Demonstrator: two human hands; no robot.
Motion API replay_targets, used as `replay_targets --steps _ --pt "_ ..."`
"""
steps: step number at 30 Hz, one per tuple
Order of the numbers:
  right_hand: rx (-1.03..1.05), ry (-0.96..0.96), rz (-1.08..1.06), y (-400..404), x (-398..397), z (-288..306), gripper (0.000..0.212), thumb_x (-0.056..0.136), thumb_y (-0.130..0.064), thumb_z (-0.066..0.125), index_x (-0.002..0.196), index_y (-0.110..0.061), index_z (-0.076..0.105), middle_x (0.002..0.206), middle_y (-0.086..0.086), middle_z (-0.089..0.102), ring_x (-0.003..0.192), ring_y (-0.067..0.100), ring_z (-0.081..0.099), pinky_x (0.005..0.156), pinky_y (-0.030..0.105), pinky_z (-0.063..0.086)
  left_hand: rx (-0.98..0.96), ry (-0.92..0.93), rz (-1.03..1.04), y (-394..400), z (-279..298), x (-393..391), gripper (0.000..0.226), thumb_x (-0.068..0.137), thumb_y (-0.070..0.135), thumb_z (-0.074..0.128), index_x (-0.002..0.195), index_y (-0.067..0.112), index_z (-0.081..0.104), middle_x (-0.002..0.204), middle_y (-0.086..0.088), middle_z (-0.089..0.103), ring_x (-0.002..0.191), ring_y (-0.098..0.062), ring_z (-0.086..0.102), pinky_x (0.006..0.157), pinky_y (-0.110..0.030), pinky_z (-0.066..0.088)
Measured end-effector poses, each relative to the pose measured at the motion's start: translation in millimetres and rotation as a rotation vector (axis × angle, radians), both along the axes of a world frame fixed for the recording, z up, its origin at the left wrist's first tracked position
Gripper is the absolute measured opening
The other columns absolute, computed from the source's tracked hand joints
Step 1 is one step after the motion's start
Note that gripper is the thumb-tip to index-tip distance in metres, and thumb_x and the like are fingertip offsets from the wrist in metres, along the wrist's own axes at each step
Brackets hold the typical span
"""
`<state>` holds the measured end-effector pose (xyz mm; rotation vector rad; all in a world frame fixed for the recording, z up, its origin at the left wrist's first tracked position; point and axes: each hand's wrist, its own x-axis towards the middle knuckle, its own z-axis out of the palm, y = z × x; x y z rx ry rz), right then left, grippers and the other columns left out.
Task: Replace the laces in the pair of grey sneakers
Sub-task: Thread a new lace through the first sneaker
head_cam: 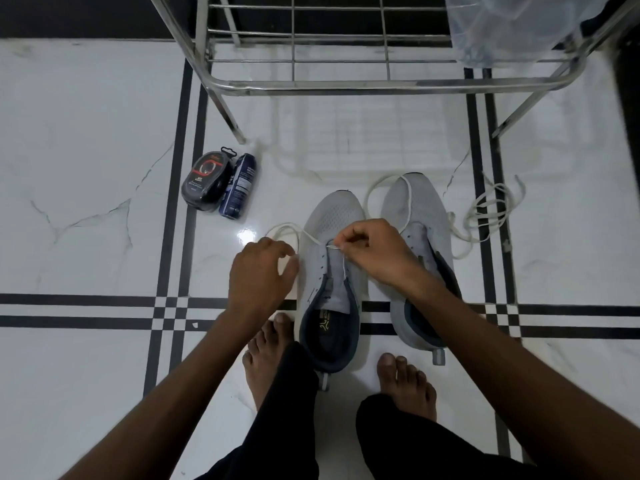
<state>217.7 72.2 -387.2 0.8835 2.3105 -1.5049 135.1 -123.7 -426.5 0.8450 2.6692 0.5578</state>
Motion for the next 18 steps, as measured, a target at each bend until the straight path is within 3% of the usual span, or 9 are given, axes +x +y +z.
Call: replay_targets --steps 3,7,10,14,18 --pt "0.037 -0.008 -0.066 0.5 3.3 -2.7 0.015 0.089 -0.005 0.068 0.091 -0.019 0.073 0.090 -0.001 0.072 0.084 0.015 0.066 0.086 0.041 0.058 0.036 0.001 -0.006 10.6 3.7 4.3 0.027 0.090 0.046 0.063 0.096 0.021 0.071 0.095 0.004 0.068 0.086 -0.018 0.060 0.070 -0.032 0.048" --pt "0.063 -0.012 -0.151 3.4 7.2 -6.5 0.014 0.085 -0.006 0.072 0.088 -0.019 0.068 0.083 0.003 0.071 0.079 0.021 0.070 0.080 0.045 0.059 -0.027 -0.205 -0.008 31.3 7.9 7.3 0.050 0.076 0.066 0.063 0.107 0.026 0.060 0.099 0.012 0.061 0.085 -0.011 0.058 0.071 -0.030 0.049" --pt "0.072 0.004 -0.116 -2.2 6.8 -7.4 0.012 0.086 -0.010 0.073 0.080 -0.020 0.073 0.074 0.000 0.072 0.070 0.016 0.069 0.075 0.039 0.060 -0.054 -0.306 0.021 38.3 10.4 3.6 0.047 0.071 0.053 0.072 0.109 0.027 0.063 0.097 0.013 0.065 0.088 -0.009 0.062 0.076 -0.028 0.049" --pt "0.083 0.020 -0.028 -9.5 6.4 -8.9 0.007 0.085 -0.010 0.073 0.087 -0.013 0.078 0.082 -0.003 0.073 0.078 0.011 0.067 0.081 0.034 0.058 0.028 -0.409 0.072 34.3 10.8 -2.4 0.031 0.077 0.038 0.074 0.106 0.027 0.070 0.093 0.014 0.071 0.083 -0.003 0.065 0.070 -0.013 0.044" --pt "0.078 0.035 -0.084 -11.5 7.2 -11.8 0.007 0.084 -0.010 0.076 0.089 -0.014 0.075 0.083 -0.003 0.073 0.079 0.011 0.068 0.082 0.036 0.058 0.114 -0.471 0.123 27.2 8.2 -3.4 0.023 0.083 0.031 0.072 0.105 0.024 0.075 0.095 0.012 0.074 0.084 0.001 0.067 0.081 -0.022 0.055"
